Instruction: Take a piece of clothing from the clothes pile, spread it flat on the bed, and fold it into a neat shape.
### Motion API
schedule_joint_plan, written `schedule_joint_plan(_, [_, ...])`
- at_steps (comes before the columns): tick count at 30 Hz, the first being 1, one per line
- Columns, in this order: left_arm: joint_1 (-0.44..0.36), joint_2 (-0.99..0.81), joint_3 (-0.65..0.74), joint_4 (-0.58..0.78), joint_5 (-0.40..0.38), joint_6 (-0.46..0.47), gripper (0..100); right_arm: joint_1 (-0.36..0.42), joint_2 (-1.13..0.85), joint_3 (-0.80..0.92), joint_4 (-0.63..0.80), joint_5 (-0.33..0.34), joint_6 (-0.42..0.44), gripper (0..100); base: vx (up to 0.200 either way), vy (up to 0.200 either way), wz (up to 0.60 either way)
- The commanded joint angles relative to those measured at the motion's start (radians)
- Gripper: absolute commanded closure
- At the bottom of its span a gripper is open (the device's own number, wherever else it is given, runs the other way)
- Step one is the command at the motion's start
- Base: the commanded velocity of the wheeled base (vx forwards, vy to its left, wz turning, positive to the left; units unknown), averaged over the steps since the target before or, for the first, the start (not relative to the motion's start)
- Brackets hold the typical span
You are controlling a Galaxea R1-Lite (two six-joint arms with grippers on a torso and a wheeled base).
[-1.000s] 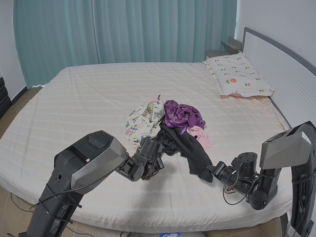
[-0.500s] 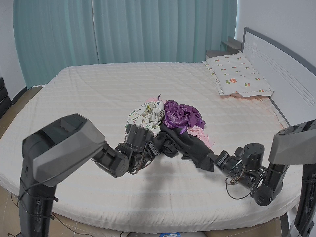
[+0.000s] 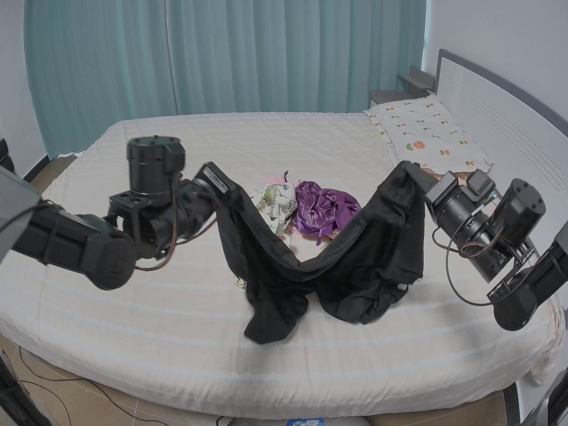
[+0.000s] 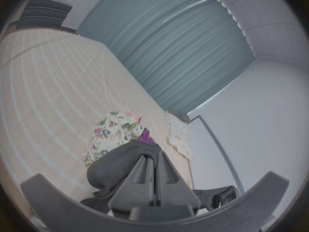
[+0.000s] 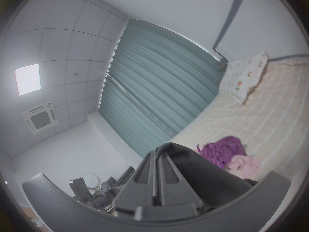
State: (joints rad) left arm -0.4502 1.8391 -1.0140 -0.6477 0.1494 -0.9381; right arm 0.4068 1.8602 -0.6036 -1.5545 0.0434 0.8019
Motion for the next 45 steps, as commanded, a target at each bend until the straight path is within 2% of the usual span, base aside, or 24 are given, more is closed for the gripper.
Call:
schedule_joint_plan(1, [0.027, -0.100, 0.107, -0.007, -0.001, -0.001, 100, 0.004, 0.016, 0.042, -0.016, 0.004, -0.006, 100, 0.000, 0.000, 0.00])
schedule_joint_plan(8, [0.027, -0.072, 0.184, -0.007, -0.019, -0.059, 100, 0.004, 0.050, 0.104, -0.016, 0.003, 0.076, 100, 0.000, 0.000, 0.00])
schedule_joint_plan(12, [0.027, -0.067, 0.235, -0.007, -0.093, -0.103, 100, -0.003, 0.068, 0.148, -0.016, 0.003, 0.111, 100, 0.000, 0.000, 0.00])
schedule_joint_plan(16, [0.025, -0.057, 0.246, -0.009, -0.120, -0.145, 100, -0.006, 0.106, 0.151, -0.016, -0.008, 0.112, 100, 0.000, 0.000, 0.00])
schedule_joint_plan(20, [0.036, -0.047, 0.247, -0.009, -0.183, -0.163, 100, -0.008, 0.131, 0.156, -0.016, -0.030, 0.114, 100, 0.000, 0.000, 0.00])
schedule_joint_plan(24, [0.038, -0.046, 0.252, -0.007, -0.188, -0.166, 100, -0.008, 0.125, 0.156, -0.016, -0.033, 0.114, 100, 0.000, 0.000, 0.00])
schedule_joint_plan(31, [0.047, -0.055, 0.250, -0.009, -0.198, -0.243, 100, 0.003, 0.074, 0.159, -0.016, -0.051, 0.112, 100, 0.000, 0.000, 0.00])
schedule_joint_plan(36, [0.048, -0.063, 0.253, -0.009, -0.205, -0.248, 100, 0.006, 0.068, 0.168, -0.016, -0.054, 0.111, 100, 0.000, 0.000, 0.00])
schedule_joint_plan(45, [0.061, -0.080, 0.262, -0.009, -0.206, -0.260, 100, 0.007, 0.062, 0.168, -0.016, -0.056, 0.109, 100, 0.000, 0.200, 0.00])
